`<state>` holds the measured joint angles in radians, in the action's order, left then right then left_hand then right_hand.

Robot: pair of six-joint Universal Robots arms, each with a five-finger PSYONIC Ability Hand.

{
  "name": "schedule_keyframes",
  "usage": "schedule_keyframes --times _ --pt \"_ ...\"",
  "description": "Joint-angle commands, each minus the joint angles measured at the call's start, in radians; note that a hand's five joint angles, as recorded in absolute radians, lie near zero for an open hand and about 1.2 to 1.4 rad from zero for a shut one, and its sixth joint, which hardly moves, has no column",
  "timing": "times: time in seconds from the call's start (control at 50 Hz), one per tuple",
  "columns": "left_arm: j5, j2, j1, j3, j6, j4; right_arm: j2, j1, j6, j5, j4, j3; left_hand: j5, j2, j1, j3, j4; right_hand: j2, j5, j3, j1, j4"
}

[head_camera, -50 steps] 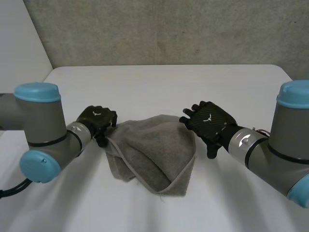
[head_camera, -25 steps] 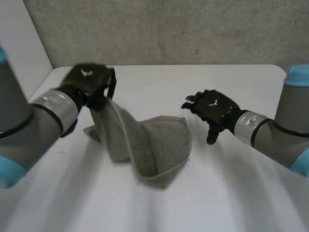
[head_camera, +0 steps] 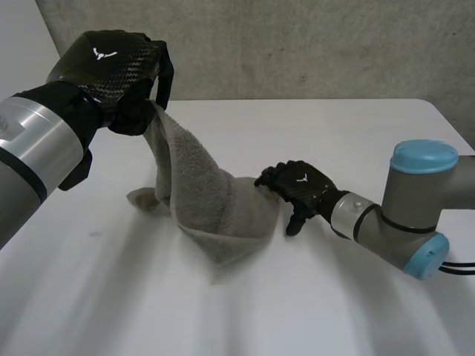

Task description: Fold the laundry

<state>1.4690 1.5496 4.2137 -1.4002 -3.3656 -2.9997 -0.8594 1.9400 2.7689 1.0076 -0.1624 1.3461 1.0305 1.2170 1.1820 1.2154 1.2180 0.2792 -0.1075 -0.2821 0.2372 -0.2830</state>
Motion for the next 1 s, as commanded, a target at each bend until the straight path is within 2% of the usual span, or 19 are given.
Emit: schedule_keyframes --times 0.02,0.1,0.16,0.18,0.2,0.24,0.36,0.46,0.52,0.62,0.68,0.72,0.78,0.86,0.88,0.9,0.92,0.94,1.0 --pt "0.001 -0.039 -0.003 -0.003 0.005 0.001 0.0 0.062 0.09 0.085 -0.022 0.008 0.191 0.179 0.214 0.181 0.178 0.076 -0.073 -0.073 0.118 -0.072" --pt "0.002 -0.048 -0.001 0.0 0.005 0.001 0.01 0.086 0.095 0.094 -0.025 0.015 0.191 0.179 0.214 0.181 0.178 0.129 -0.126 -0.126 0.171 -0.125" --pt "0.002 -0.057 -0.001 0.006 0.005 0.001 0.033 0.103 0.116 0.112 -0.031 0.005 0.191 0.179 0.214 0.181 0.178 0.343 -0.34 -0.34 0.385 -0.339" --pt "0.005 -0.06 -0.003 0.007 0.005 0.001 0.04 0.108 0.136 0.132 -0.032 -0.004 0.191 0.179 0.214 0.181 0.178 0.549 -0.547 -0.546 0.591 -0.546" --pt "0.005 -0.06 -0.003 0.007 0.005 0.001 0.04 0.108 0.136 0.132 -0.032 -0.004 0.191 0.179 0.214 0.181 0.178 0.551 -0.549 -0.549 0.593 -0.548" --pt "0.008 -0.065 -0.001 0.007 0.005 -0.001 0.045 0.111 0.184 0.192 -0.037 -0.024 0.191 0.179 0.214 0.181 0.178 1.114 -1.111 -1.111 1.156 -1.11" --pt "0.01 -0.065 0.008 0.007 0.005 -0.001 -0.013 0.1 0.247 0.266 -0.057 -0.036 0.191 0.179 0.214 0.181 0.178 1.117 -1.114 -1.114 1.159 -1.113" --pt "0.008 -0.063 0.032 0.001 0.002 -0.001 -0.235 0.038 0.227 0.292 -0.02 -0.039 0.191 0.179 0.214 0.181 0.178 1.117 -1.114 -1.114 1.159 -1.113" --pt "0.008 -0.062 0.042 -0.002 0.0 -0.001 -0.291 0.002 0.207 0.287 0.024 -0.041 0.191 0.179 0.214 0.181 0.178 1.117 -1.114 -1.114 1.159 -1.113" --pt "0.005 -0.06 0.092 -0.022 -0.002 0.008 -0.453 -0.068 0.037 0.275 0.272 -0.053 0.191 0.179 0.214 0.181 0.178 1.117 -1.114 -1.114 1.159 -1.113" --pt "0.002 -0.059 0.106 -0.042 -0.005 0.008 -0.471 -0.081 -0.035 0.275 0.336 -0.05 0.191 0.179 0.214 0.181 0.178 1.117 -1.114 -1.114 1.159 -1.113" --pt "0.001 -0.048 0.124 -0.08 -0.006 0.016 -0.497 -0.113 -0.188 0.279 0.464 -0.041 0.191 0.179 0.214 0.181 0.178 1.117 -1.114 -1.114 1.159 -1.113" --pt "0.001 -0.034 0.13 -0.12 -0.008 0.027 -0.536 -0.139 -0.308 0.279 0.562 -0.032 0.191 0.179 0.214 0.181 0.178 1.117 -1.114 -1.114 1.159 -1.113" --pt "-0.001 -0.023 0.137 -0.149 -0.008 0.039 -0.549 -0.138 -0.348 0.273 0.592 -0.007 0.191 0.179 0.214 0.181 0.178 1.117 -1.114 -1.114 1.159 -1.113" --pt "-0.001 -0.02 0.141 -0.157 -0.009 0.041 -0.549 -0.136 -0.347 0.273 0.583 0.007 0.191 0.179 0.214 0.181 0.178 0.961 -0.958 -0.958 1.003 -0.957" --pt "-0.001 -0.02 0.141 -0.157 -0.009 0.041 -0.549 -0.136 -0.347 0.273 0.583 0.007 0.191 0.179 0.214 0.181 0.178 0.96 -0.957 -0.957 1.002 -0.956" --pt "-0.003 -0.02 0.146 -0.16 -0.009 0.041 -0.546 -0.133 -0.342 0.275 0.566 0.019 0.191 0.179 0.214 0.181 0.178 0.643 -0.64 -0.64 0.685 -0.639" --pt "-0.003 -0.022 0.143 -0.158 -0.008 0.039 -0.537 -0.133 -0.327 0.275 0.538 0.03 0.191 0.179 0.214 0.181 0.178 0.52 -0.518 -0.518 0.562 -0.517" --pt "-0.003 -0.022 0.135 -0.149 -0.006 0.039 -0.46 -0.128 -0.238 0.276 0.466 0.048 0.191 0.179 0.214 0.181 0.178 0.291 -0.289 -0.288 0.333 -0.288"
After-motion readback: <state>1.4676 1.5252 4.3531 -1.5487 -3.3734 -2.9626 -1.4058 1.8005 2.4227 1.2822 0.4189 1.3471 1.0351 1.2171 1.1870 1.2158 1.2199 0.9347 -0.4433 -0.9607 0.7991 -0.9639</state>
